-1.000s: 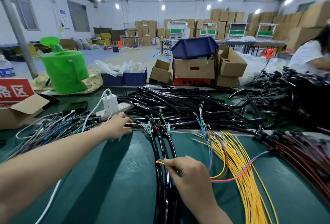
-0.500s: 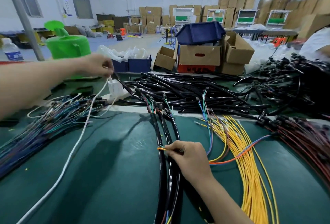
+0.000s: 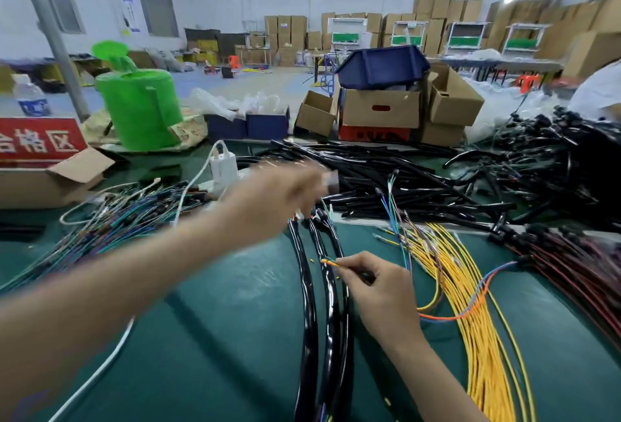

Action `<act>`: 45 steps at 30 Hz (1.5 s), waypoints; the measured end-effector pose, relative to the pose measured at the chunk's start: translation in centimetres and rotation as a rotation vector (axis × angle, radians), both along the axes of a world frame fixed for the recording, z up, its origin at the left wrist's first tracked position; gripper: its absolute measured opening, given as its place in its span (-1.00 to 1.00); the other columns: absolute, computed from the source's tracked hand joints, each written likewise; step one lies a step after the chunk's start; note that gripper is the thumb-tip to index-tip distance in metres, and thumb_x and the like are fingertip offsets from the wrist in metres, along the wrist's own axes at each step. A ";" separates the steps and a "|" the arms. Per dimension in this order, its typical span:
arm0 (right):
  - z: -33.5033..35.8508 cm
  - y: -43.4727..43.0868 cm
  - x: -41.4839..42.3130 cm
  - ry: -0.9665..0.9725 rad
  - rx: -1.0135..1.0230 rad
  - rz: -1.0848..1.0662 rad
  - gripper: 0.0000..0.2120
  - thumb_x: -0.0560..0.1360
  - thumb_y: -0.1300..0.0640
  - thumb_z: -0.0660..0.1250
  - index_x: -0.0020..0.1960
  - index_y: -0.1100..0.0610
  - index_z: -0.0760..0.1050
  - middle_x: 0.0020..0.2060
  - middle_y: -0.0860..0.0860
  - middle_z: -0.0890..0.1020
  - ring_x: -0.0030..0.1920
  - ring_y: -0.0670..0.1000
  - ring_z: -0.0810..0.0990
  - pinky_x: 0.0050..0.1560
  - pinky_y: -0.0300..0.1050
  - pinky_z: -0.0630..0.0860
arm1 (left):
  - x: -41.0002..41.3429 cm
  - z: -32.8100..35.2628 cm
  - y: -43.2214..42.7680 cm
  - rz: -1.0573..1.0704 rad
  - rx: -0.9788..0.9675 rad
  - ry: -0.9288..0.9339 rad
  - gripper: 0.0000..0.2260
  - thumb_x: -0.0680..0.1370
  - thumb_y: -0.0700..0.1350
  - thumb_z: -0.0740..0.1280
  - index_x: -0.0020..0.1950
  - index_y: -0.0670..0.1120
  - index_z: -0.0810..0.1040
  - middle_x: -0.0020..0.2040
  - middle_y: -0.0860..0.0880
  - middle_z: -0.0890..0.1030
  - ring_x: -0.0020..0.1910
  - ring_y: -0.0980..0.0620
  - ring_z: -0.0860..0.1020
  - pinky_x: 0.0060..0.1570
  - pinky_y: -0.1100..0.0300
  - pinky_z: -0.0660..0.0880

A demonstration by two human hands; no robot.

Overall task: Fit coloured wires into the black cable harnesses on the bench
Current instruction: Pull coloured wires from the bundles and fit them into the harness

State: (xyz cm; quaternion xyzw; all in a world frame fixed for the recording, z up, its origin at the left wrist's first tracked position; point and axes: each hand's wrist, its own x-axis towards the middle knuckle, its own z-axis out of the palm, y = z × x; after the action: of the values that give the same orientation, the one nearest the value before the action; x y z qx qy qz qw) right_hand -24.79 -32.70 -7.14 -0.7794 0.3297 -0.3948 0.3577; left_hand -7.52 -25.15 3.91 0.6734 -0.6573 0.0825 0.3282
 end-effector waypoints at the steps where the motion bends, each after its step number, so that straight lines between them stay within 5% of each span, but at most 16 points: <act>1: 0.2 -0.1 -0.1 -0.052 0.063 0.014 -0.90 0.41 0.19 0.47 -0.20 -0.01 0.67 -0.37 -0.15 0.67 -0.33 -0.19 0.60 -0.25 -0.28 0.50 | -1.2 -1.9 0.7 -0.006 0.046 0.025 -0.66 0.53 0.11 0.15 0.10 -0.03 0.59 -0.26 0.16 0.55 -0.29 0.10 0.50 -0.26 0.19 0.37; 5: 0.8 -0.6 -0.1 -0.128 0.218 0.065 -0.84 0.39 0.25 0.48 -0.24 0.00 0.66 -0.36 -0.07 0.68 -0.31 -0.10 0.62 -0.22 -0.26 0.52 | -3.1 -10.2 2.7 0.023 0.079 0.045 -0.77 0.56 0.03 0.25 0.09 -0.04 0.60 -0.10 0.07 0.64 -0.12 0.09 0.54 -0.12 0.21 0.42; 9: 0.9 -0.5 -0.3 -0.161 0.284 0.138 -0.83 0.39 0.30 0.47 -0.27 0.04 0.64 -0.35 -0.02 0.69 -0.27 -0.05 0.66 -0.19 -0.25 0.54 | -2.5 -11.9 1.8 0.086 0.037 0.142 -0.75 0.53 0.01 0.22 0.05 -0.07 0.61 -0.12 0.07 0.66 -0.20 0.07 0.50 -0.17 0.24 0.32; 17: 1.2 -0.4 -0.4 -0.172 0.302 0.239 -0.82 0.40 0.36 0.41 -0.23 0.09 0.62 -0.29 0.02 0.69 -0.23 -0.08 0.66 -0.18 -0.38 0.49 | -2.0 -12.5 1.7 -0.001 0.081 0.279 -0.74 0.57 0.06 0.12 0.02 0.01 0.56 -0.26 0.21 0.60 -0.34 0.17 0.45 -0.18 0.09 0.45; 29: 1.3 0.4 -0.6 -0.046 0.030 0.098 -0.82 0.41 0.24 0.43 -0.19 -0.04 0.62 -0.28 -0.18 0.66 -0.19 -0.18 0.63 -0.13 -0.20 0.54 | -1.9 -12.7 1.9 -0.051 0.048 0.360 -0.65 0.56 0.15 0.04 0.07 0.02 0.54 -0.23 0.21 0.59 -0.37 0.22 0.47 -0.22 0.09 0.51; 38: 1.6 0.9 -0.7 0.088 -0.637 -0.026 -0.90 0.36 0.16 0.40 -0.16 0.00 0.61 -0.31 -0.18 0.63 -0.34 -0.05 0.51 -0.42 -0.10 0.47 | -1.9 -13.0 1.8 -0.019 0.046 0.355 -0.64 0.56 0.14 0.04 0.12 0.05 0.55 -0.22 0.30 0.57 -0.36 0.32 0.45 -0.28 0.19 0.43; 42: 1.5 0.8 -0.7 0.108 -0.664 -0.020 -0.92 0.37 0.15 0.40 -0.17 -0.02 0.60 -0.33 -0.18 0.62 -0.35 -0.05 0.49 -0.46 -0.11 0.45 | -1.9 -12.9 1.8 -0.024 0.046 0.352 -0.72 0.58 0.00 0.12 0.16 0.03 0.56 -0.24 0.27 0.57 -0.37 0.27 0.45 -0.27 0.16 0.43; 45: 1.5 0.8 -0.6 0.096 -0.491 -0.013 -0.91 0.35 0.12 0.39 -0.18 -0.06 0.60 -0.33 -0.19 0.62 -0.31 -0.10 0.56 -0.37 -0.11 0.50 | -2.0 -12.6 1.9 -0.050 0.037 0.335 -0.74 0.58 -0.04 0.15 0.19 0.06 0.55 -0.25 0.24 0.57 -0.36 0.28 0.46 -0.28 0.26 0.40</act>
State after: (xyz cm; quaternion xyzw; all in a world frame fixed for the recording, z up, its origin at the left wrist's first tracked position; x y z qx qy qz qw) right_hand -25.42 -31.91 -5.66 -0.8586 0.2455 -0.4280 0.1390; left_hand -9.52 -23.25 -8.72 0.6669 -0.6113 -0.0512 0.4229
